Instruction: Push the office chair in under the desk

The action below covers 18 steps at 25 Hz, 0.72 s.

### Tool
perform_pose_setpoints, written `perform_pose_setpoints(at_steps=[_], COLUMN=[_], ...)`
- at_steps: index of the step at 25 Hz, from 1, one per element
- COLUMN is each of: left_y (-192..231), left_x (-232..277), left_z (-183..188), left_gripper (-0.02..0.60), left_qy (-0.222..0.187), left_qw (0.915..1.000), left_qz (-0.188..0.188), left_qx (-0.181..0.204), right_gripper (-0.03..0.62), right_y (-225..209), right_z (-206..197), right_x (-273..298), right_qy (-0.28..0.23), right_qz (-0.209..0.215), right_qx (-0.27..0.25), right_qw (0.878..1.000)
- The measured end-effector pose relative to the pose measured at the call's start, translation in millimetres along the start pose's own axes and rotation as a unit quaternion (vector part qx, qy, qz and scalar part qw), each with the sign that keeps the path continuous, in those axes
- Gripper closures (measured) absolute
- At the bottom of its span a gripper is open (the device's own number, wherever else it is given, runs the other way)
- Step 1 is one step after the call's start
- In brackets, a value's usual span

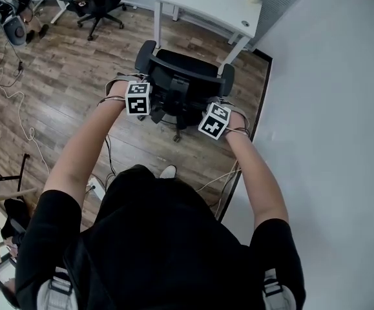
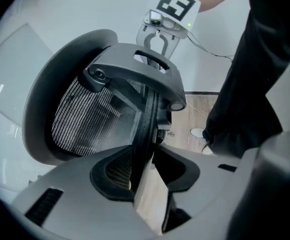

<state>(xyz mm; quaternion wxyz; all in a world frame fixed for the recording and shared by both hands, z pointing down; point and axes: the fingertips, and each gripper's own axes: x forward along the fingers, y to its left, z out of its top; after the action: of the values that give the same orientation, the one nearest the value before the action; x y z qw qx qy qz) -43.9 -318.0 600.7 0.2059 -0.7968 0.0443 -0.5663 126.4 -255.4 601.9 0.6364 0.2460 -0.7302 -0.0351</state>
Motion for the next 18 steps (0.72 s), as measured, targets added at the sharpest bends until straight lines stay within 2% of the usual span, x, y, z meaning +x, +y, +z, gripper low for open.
perform_pose_setpoints(at_steps=[8,18], left_y=[58,115], left_x=[18,42], left_z=[-14,-37], left_gripper=[0.457,0.459], left_qy=[-0.001,-0.014], left_qw=[1.0,0.9992], left_qz=[-0.008,-0.012], left_qx=[0.002,0.036], right_gripper=[0.477,0.476], right_y=[-50,-96], right_z=[14,34], right_x=[20,51], right_qy=[-0.008,0.006], right_qz=[-0.02,-0.031], right_qx=[0.002,0.03], right_qw=[1.0,0.999])
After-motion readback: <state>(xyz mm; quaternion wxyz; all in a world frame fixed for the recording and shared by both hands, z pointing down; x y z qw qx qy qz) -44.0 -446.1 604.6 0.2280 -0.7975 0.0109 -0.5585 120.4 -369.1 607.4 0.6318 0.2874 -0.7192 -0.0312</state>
